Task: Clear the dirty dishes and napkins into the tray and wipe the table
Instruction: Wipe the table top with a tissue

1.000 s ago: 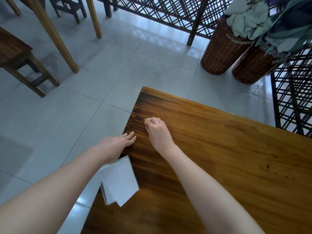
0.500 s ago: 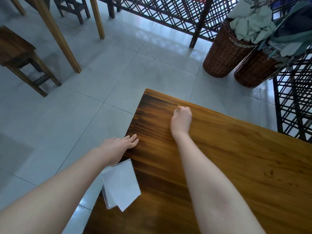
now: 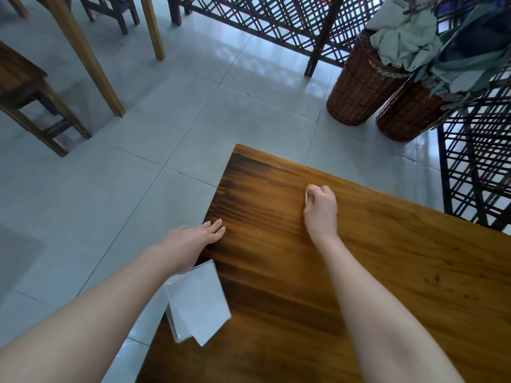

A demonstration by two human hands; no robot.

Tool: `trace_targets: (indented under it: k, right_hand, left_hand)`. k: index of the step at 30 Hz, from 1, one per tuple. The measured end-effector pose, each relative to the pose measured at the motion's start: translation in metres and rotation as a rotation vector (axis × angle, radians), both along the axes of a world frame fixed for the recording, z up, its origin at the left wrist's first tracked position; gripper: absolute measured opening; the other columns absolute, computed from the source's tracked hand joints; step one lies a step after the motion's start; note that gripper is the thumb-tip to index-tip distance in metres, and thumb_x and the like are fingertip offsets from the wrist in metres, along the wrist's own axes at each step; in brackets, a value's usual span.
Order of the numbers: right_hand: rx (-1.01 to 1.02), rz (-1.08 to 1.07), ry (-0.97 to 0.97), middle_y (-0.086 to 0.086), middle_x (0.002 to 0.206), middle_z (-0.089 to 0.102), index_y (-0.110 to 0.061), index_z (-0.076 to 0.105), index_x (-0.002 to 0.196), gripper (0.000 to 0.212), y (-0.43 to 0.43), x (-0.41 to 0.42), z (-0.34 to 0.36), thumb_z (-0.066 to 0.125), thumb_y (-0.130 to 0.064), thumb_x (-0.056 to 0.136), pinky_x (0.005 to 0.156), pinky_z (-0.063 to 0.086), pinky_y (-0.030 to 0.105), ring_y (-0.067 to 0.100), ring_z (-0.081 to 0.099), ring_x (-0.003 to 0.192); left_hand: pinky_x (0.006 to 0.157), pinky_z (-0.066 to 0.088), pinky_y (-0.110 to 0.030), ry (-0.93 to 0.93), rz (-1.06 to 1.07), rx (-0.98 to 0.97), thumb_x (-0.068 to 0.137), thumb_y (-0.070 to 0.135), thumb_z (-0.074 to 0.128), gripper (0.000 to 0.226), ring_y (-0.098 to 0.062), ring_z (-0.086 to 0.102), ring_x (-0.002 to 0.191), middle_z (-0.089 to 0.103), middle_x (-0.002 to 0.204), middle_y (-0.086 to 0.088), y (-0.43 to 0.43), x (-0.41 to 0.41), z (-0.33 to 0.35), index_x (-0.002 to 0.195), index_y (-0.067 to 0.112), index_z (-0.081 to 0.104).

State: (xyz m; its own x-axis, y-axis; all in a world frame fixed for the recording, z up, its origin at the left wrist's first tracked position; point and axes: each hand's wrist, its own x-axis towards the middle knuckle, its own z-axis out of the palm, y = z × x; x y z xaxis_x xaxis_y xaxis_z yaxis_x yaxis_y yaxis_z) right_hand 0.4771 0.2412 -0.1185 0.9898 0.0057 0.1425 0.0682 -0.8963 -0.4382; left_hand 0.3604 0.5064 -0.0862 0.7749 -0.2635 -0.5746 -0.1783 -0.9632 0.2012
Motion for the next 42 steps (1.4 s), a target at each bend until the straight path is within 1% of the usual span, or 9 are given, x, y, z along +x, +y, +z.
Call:
trace_targets:
  k: [6,9,16,19,27,31,36,38,42]
  right_hand:
    - [0.139,-0.364,0.005,0.013,0.092,0.059,0.001,0.067,0.100,0.022,-0.011,-0.007,-0.002,0.046,-0.002,0.095,0.083,0.047,0.035,0.027,0.055,0.090]
    - [0.148,-0.197,0.002,0.010,0.090,0.060,-0.002,0.067,0.094,0.018,0.032,-0.020,-0.002,0.048,-0.002,0.094,0.083,0.048,0.036,0.023,0.054,0.088]
    - [0.032,0.385,0.006,0.015,0.104,0.067,0.002,0.066,0.112,0.032,0.088,-0.092,-0.004,0.067,0.009,0.081,0.089,0.051,0.033,0.027,0.062,0.097]
    - [0.009,0.383,0.015,0.013,0.102,0.067,0.000,0.067,0.110,0.023,0.060,-0.098,-0.001,0.060,0.000,0.089,0.087,0.050,0.032,0.026,0.061,0.096]
    - [0.040,-0.009,0.042,0.012,0.098,0.065,0.003,0.067,0.107,0.022,0.011,-0.132,0.001,0.053,0.005,0.090,0.088,0.051,0.037,0.027,0.059,0.094]
    - [0.041,0.122,0.075,0.007,0.097,0.064,-0.003,0.066,0.110,0.022,0.044,-0.182,0.001,0.054,-0.001,0.092,0.083,0.052,0.030,0.019,0.058,0.090]
    - [-0.002,0.362,0.116,0.011,0.117,0.065,-0.002,0.063,0.120,0.032,0.040,-0.250,0.005,0.062,0.001,0.088,0.093,0.051,0.031,0.023,0.061,0.105]
    - [-0.044,0.301,0.102,0.010,0.115,0.066,-0.003,0.065,0.118,0.029,0.017,-0.256,0.007,0.059,0.000,0.089,0.090,0.052,0.032,0.023,0.062,0.102]
    - [0.029,-0.108,0.136,0.010,0.108,0.065,-0.002,0.066,0.116,0.026,-0.026,-0.267,0.006,0.053,-0.002,0.093,0.091,0.048,0.032,0.024,0.059,0.102]
  left_hand:
    - [0.103,0.039,-0.031,0.000,0.008,0.010,0.088,-0.015,0.043,0.093,-0.017,0.031,0.142,-0.006,0.160,0.012,0.001,0.000,0.002,0.153,0.036,-0.001]
    - [0.104,0.038,-0.030,0.002,-0.004,0.016,0.088,-0.016,0.042,0.094,-0.016,0.028,0.144,-0.006,0.161,0.012,0.002,0.002,0.004,0.153,0.035,0.000]
    - [0.109,0.034,-0.032,0.000,-0.031,0.065,0.089,-0.015,0.043,0.090,-0.018,0.022,0.146,-0.007,0.161,0.009,-0.003,0.000,0.009,0.154,0.031,-0.001]
    - [0.113,0.029,-0.035,0.003,-0.028,0.073,0.090,-0.016,0.040,0.088,-0.018,0.018,0.147,-0.006,0.161,0.008,-0.006,-0.001,0.011,0.154,0.029,0.001]
    - [0.113,0.033,-0.037,-0.047,-0.008,0.063,0.096,-0.005,0.040,0.074,-0.018,0.010,0.149,-0.005,0.162,0.005,-0.014,-0.011,0.010,0.155,0.020,0.003]
    - [0.114,0.032,-0.037,-0.036,0.103,-0.083,0.094,-0.010,0.037,0.071,-0.022,0.014,0.148,0.005,0.162,0.004,-0.013,-0.014,0.016,0.154,0.021,0.016]
    - [0.116,0.026,-0.036,-0.085,0.390,-0.371,0.092,-0.017,0.036,0.072,-0.023,0.018,0.147,0.017,0.160,0.006,-0.019,-0.038,0.033,0.150,0.024,0.030]
    - [0.115,0.028,-0.035,-0.128,0.415,-0.433,0.093,-0.017,0.034,0.071,-0.021,0.021,0.146,0.019,0.159,0.008,-0.023,-0.052,0.041,0.149,0.026,0.032]
    - [0.113,0.027,-0.028,-0.258,0.359,-0.488,0.092,-0.017,0.032,0.070,-0.012,0.015,0.147,0.019,0.159,0.011,-0.025,-0.084,0.053,0.148,0.026,0.034]
